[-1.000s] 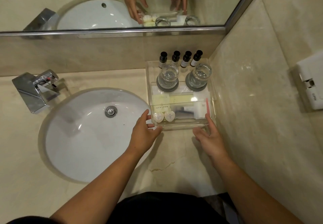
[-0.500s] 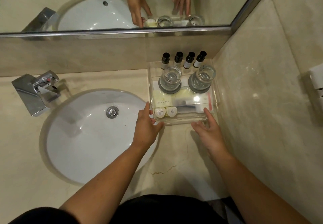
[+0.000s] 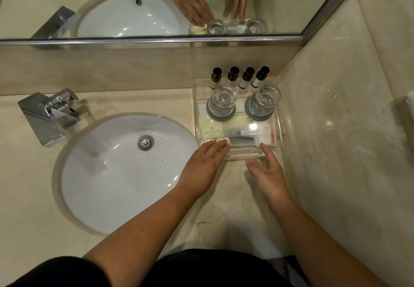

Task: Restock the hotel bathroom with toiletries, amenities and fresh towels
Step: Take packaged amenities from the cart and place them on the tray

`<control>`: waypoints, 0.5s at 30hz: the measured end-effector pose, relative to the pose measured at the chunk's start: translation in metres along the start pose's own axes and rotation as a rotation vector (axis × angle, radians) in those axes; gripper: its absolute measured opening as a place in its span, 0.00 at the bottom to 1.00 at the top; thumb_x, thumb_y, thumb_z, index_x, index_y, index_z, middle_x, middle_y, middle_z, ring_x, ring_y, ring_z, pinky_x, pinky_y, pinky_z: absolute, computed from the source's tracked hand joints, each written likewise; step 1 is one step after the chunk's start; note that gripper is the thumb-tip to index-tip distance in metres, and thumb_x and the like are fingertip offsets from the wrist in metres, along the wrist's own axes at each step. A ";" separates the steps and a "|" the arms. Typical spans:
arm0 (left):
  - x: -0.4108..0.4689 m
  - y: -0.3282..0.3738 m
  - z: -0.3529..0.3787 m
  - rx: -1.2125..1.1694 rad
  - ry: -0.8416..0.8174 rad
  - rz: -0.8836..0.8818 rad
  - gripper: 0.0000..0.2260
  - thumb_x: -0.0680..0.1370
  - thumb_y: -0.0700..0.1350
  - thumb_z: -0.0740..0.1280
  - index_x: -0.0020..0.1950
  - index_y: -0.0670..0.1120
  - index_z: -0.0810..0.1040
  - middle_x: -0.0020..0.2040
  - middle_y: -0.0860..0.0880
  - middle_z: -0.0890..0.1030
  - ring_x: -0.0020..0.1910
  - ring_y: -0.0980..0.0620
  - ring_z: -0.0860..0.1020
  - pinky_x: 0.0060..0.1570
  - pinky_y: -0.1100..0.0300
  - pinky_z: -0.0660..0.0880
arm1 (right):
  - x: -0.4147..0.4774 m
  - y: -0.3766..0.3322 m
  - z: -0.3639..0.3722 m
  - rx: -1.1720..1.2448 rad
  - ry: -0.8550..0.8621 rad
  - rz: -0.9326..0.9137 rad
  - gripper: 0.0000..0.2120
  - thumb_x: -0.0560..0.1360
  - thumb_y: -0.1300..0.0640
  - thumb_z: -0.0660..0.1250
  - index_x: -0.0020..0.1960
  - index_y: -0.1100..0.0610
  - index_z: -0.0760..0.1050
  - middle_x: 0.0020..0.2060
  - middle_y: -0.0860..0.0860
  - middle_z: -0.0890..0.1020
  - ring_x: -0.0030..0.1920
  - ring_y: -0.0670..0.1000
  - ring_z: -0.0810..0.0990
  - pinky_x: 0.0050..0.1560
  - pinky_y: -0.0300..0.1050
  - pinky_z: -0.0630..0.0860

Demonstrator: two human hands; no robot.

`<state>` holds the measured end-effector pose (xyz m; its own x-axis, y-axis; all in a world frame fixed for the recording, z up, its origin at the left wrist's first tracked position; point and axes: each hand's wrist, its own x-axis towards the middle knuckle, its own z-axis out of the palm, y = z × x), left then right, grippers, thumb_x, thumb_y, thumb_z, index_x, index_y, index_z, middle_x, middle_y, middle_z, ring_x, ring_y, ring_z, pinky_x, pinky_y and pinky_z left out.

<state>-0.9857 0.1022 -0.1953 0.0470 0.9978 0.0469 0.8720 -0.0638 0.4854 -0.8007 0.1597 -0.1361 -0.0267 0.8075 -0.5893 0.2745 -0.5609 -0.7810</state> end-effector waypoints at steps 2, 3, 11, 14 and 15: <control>0.002 0.002 -0.003 -0.010 0.008 -0.010 0.29 0.78 0.33 0.69 0.79 0.45 0.70 0.76 0.45 0.73 0.74 0.42 0.71 0.70 0.50 0.72 | -0.002 0.000 0.003 0.004 -0.012 -0.001 0.32 0.79 0.60 0.72 0.77 0.42 0.67 0.74 0.50 0.70 0.72 0.48 0.74 0.53 0.35 0.74; 0.002 0.002 -0.004 -0.014 0.003 -0.016 0.29 0.78 0.33 0.68 0.79 0.45 0.70 0.76 0.45 0.73 0.74 0.43 0.71 0.70 0.50 0.72 | -0.003 0.000 0.005 0.007 -0.021 0.000 0.32 0.79 0.61 0.72 0.77 0.42 0.67 0.75 0.51 0.69 0.72 0.48 0.74 0.50 0.32 0.74; 0.001 -0.005 0.000 -0.061 -0.013 -0.020 0.29 0.78 0.31 0.68 0.78 0.46 0.71 0.76 0.45 0.73 0.74 0.43 0.71 0.70 0.48 0.74 | -0.004 -0.002 0.013 0.044 -0.043 0.012 0.31 0.78 0.63 0.72 0.76 0.44 0.69 0.76 0.53 0.69 0.73 0.49 0.73 0.39 0.26 0.76; 0.002 -0.009 -0.004 -0.055 0.061 -0.035 0.30 0.75 0.30 0.72 0.76 0.47 0.74 0.70 0.44 0.77 0.68 0.42 0.74 0.64 0.48 0.77 | 0.000 -0.003 0.013 0.048 -0.048 0.011 0.30 0.78 0.63 0.72 0.75 0.44 0.70 0.75 0.53 0.70 0.73 0.48 0.73 0.39 0.26 0.76; 0.002 -0.011 -0.006 -0.033 0.095 -0.060 0.30 0.74 0.32 0.73 0.75 0.48 0.75 0.68 0.44 0.77 0.66 0.43 0.75 0.62 0.49 0.75 | 0.002 -0.004 0.013 0.048 -0.053 0.010 0.29 0.78 0.62 0.72 0.75 0.44 0.71 0.75 0.53 0.70 0.73 0.48 0.73 0.41 0.28 0.76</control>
<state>-0.9979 0.1052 -0.1953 -0.0529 0.9938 0.0982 0.8555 -0.0056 0.5178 -0.8149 0.1610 -0.1364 -0.0759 0.7917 -0.6062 0.2285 -0.5779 -0.7834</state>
